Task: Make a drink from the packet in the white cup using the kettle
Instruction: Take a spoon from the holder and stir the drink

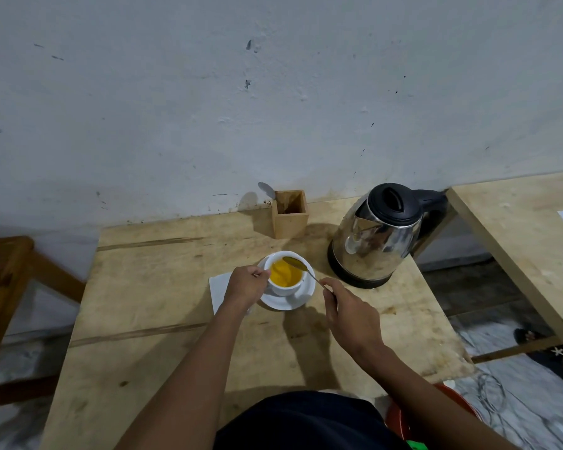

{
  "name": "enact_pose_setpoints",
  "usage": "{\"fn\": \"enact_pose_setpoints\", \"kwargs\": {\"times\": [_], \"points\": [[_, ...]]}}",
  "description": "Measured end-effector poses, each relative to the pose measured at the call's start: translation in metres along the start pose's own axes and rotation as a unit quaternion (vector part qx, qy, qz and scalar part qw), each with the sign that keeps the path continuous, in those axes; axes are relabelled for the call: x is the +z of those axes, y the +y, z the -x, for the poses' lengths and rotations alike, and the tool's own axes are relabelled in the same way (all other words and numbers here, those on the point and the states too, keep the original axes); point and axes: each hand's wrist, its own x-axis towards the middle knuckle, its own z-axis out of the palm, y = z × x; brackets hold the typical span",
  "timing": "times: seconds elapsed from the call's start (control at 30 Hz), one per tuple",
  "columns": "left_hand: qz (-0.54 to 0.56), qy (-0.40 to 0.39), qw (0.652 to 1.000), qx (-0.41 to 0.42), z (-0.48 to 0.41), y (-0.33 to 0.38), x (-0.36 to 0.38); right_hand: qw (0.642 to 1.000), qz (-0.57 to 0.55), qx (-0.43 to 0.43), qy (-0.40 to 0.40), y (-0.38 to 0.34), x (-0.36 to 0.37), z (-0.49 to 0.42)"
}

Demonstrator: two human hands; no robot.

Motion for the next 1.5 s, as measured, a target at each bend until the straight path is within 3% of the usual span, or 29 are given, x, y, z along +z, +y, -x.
{"fn": "enact_pose_setpoints", "kwargs": {"times": [0.27, 0.7, 0.87, 1.0, 1.5], "points": [[-0.008, 0.002, 1.0, 0.004, -0.002, 0.0, 0.0, 0.999, -0.011, -0.006, 0.036, 0.004, 0.005, 0.004], [-0.015, 0.008, 1.0, 0.01, -0.001, 0.0, 0.0, 0.997, -0.082, 0.006, 0.0, -0.001, -0.001, -0.002], [-0.015, 0.006, 1.0, 0.012, -0.002, -0.001, 0.001, 0.957, -0.269, 0.104, -0.001, 0.01, -0.002, -0.009], [-0.003, 0.005, 1.0, 0.007, -0.003, -0.003, 0.001, 0.915, -0.35, 0.2, 0.001, 0.025, 0.01, -0.013], [-0.004, 0.014, 1.0, 0.01, -0.003, -0.005, 0.004, 0.935, -0.205, 0.277, -0.081, 0.042, 0.05, -0.045]]}}
